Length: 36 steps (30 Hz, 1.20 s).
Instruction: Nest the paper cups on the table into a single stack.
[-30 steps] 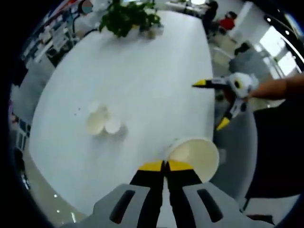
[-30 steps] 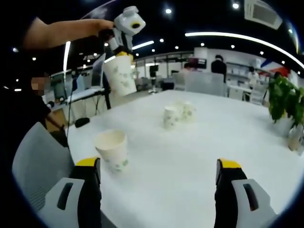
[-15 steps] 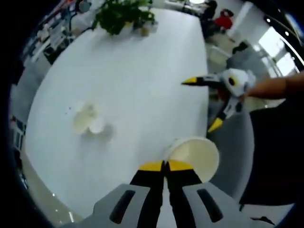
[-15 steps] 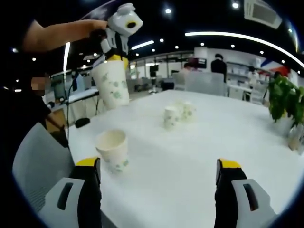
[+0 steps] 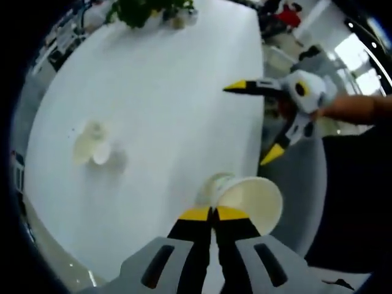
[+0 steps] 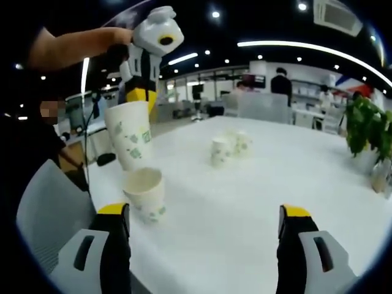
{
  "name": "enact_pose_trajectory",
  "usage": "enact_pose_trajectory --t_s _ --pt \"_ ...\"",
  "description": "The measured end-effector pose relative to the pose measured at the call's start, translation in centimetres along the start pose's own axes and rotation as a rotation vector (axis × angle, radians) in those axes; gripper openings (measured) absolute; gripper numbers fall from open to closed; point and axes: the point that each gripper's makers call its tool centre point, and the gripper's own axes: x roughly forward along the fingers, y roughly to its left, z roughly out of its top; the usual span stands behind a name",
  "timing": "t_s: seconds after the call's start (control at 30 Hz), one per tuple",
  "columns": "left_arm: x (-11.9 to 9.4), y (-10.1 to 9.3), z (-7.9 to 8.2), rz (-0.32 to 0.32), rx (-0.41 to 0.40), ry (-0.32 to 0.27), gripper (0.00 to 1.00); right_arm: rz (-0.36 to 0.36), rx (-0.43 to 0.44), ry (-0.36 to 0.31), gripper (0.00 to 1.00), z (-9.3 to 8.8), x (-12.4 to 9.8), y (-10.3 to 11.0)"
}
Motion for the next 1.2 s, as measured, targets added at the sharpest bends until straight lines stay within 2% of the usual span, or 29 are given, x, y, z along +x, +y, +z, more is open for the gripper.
enact_pose_trajectory --t_s 0.17,0.3,0.5,0.73,1.07,1.13,1.2 --pt "1.7 -0.4 -0.3 0.003 0.004 0.027 0.0 0.001 0.0 -0.002 1.0 0.1 0.1 0.0" --pt "3.6 -0.3 -1.2 0.049 0.032 0.076 0.0 0.002 0.002 -0.002 1.0 0.0 0.0 0.1" --pt "6.2 -0.3 -2.4 0.069 0.048 0.129 0.0 0.0 0.004 -0.001 1.0 0.0 0.1 0.1" --pt "8.7 -0.1 -3.4 0.083 0.041 0.151 0.0 0.0 0.009 -0.002 1.0 -0.1 0.1 0.1" --pt "8.6 -0.3 -3.3 0.081 0.024 0.106 0.0 0.005 0.01 0.0 1.0 -0.2 0.1 0.3" --pt "8.6 -0.8 -3.3 0.056 0.022 0.089 0.0 0.005 0.01 0.001 1.0 -0.2 0.1 0.3" --pt "8.4 -0.9 -2.7 0.05 0.028 0.032 0.04 0.006 0.012 0.003 1.0 -0.2 0.1 0.3"
